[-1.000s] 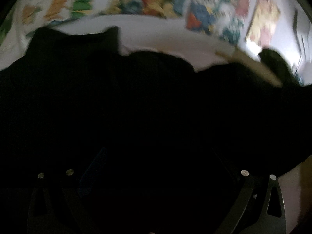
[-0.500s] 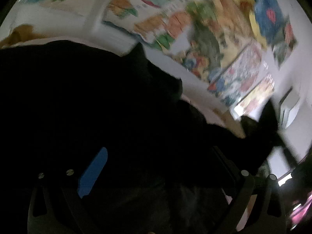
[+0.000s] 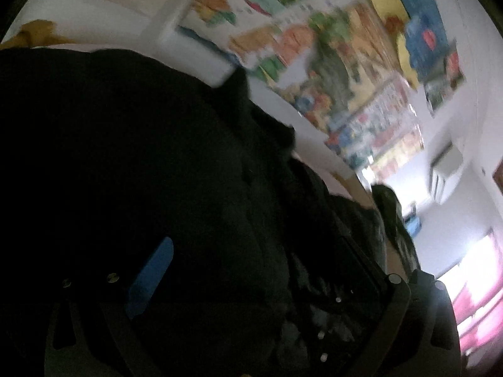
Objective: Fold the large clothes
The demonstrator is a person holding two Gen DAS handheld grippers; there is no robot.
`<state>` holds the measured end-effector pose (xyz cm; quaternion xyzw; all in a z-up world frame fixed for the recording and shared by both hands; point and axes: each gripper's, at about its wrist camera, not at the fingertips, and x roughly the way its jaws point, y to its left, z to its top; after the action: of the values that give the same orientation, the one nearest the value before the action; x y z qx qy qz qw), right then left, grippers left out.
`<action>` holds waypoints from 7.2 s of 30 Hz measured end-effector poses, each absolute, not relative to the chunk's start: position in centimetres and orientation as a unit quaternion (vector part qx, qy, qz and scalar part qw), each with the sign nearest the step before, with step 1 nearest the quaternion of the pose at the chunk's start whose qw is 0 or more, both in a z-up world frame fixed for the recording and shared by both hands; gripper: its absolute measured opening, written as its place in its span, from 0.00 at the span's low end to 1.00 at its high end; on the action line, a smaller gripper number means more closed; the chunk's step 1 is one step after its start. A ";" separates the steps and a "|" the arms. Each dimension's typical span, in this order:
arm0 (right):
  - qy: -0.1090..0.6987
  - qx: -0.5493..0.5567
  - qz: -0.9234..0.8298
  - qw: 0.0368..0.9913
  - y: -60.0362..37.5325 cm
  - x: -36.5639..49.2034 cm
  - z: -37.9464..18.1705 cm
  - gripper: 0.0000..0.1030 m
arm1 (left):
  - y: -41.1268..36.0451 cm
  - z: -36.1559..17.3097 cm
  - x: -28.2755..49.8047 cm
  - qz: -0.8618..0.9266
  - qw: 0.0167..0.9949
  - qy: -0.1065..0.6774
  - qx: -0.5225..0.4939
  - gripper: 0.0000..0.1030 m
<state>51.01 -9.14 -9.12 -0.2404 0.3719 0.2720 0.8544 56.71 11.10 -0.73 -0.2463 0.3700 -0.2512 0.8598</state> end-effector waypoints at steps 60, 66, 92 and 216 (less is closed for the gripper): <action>0.349 -0.098 0.125 0.923 -24.0 57.8 -5.5 0.50 | 11.7 -1.7 55.5 0.010 0.959 0.284 0.012 0.01; 0.414 -0.093 0.129 0.896 -24.4 60.0 -10.7 0.41 | 12.2 -4.7 57.3 0.013 0.941 0.338 0.030 0.01; 0.341 -0.186 0.101 0.916 -22.0 56.4 -7.3 0.75 | 16.8 -2.7 53.6 -0.016 0.941 0.323 -0.101 0.61; 0.372 0.111 0.088 0.917 -37.0 56.6 -7.0 1.00 | -10.4 -6.2 50.9 -0.331 0.881 0.273 0.198 0.71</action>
<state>56.61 -36.97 -6.96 0.1105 0.3724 0.0875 0.9173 50.86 -10.44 -6.16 0.1975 0.2731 -0.3309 0.8814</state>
